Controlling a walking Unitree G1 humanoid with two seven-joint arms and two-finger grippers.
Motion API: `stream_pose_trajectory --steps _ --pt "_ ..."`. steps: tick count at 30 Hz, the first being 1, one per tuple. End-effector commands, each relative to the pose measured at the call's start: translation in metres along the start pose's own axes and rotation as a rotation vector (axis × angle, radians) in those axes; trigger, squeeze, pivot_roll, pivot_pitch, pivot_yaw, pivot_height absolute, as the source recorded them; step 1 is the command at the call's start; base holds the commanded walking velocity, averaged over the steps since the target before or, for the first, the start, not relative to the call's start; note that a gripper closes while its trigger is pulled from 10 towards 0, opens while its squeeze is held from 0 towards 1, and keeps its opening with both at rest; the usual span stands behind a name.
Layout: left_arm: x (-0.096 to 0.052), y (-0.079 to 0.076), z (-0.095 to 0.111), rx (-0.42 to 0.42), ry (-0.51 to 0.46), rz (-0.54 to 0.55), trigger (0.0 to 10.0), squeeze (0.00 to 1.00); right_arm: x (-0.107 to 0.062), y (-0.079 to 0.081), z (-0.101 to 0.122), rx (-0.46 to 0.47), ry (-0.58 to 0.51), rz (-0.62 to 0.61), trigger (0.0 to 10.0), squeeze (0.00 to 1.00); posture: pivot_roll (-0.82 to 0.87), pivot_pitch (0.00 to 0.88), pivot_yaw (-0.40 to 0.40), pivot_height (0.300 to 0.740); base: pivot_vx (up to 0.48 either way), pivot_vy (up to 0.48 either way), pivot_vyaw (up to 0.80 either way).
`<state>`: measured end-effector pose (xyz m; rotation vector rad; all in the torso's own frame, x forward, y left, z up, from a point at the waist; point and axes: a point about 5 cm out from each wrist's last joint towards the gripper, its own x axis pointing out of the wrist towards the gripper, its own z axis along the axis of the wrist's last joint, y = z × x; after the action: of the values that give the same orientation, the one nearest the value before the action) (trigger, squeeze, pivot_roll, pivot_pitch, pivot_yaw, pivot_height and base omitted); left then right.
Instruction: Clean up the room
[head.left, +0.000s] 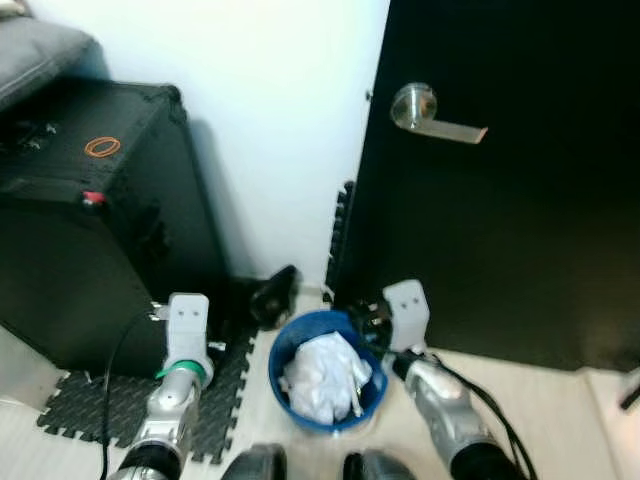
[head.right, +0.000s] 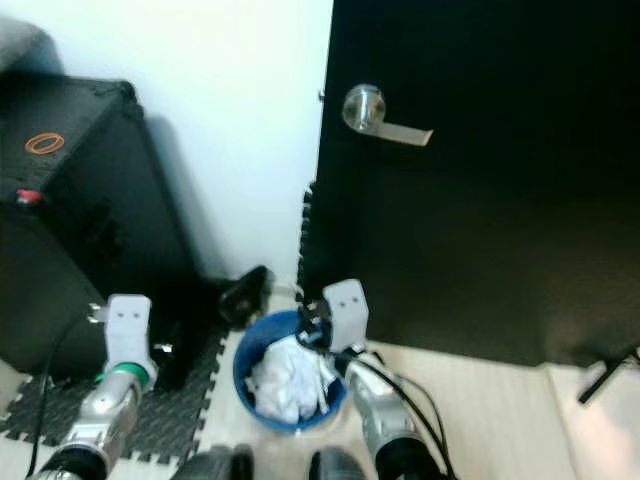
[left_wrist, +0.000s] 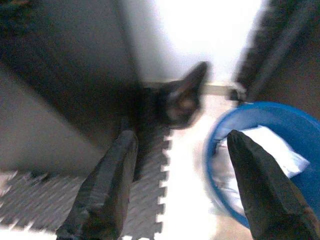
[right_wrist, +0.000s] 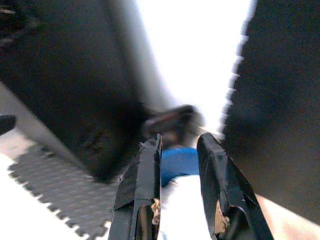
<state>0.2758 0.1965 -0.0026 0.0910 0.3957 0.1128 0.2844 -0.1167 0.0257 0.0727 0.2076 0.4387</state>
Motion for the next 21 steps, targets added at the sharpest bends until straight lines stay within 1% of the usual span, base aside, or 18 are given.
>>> stream_pose_trajectory --steps 1,10,16,19,21 --pt "-0.0012 -0.0003 -0.0033 0.011 0.016 -0.004 10.0 0.00 -0.0025 -0.0012 -0.0068 0.007 0.023 -0.014 10.0 0.00 -0.04 0.017 -0.004 0.730 -0.304 0.000 0.00" --pt "-0.0011 -0.0001 -0.0028 0.014 0.017 -0.006 10.0 0.00 -0.0030 -0.0022 -0.0098 0.011 0.033 -0.027 10.0 0.00 -0.03 0.018 -0.002 0.730 -0.302 0.000 0.00" --pt "-0.0013 -0.0004 -0.0030 0.018 0.019 -0.009 10.0 0.00 -0.0040 -0.0057 -0.0114 0.012 0.039 -0.042 10.0 0.00 -0.04 0.021 0.000 0.730 -0.300 0.000 0.00" --pt "-0.0011 -0.0008 -0.0028 0.020 0.021 -0.010 10.0 0.00 -0.0044 -0.0072 -0.0118 0.013 0.041 -0.046 10.0 0.00 -0.03 0.022 0.000 0.730 -0.292 0.000 -0.60" --pt "-0.0006 -0.0014 -0.0030 0.016 0.031 -0.012 10.0 0.00 -0.0045 -0.0083 -0.0124 0.022 0.044 -0.054 10.0 0.00 -0.04 0.023 0.001 0.730 0.000 0.000 -0.80"
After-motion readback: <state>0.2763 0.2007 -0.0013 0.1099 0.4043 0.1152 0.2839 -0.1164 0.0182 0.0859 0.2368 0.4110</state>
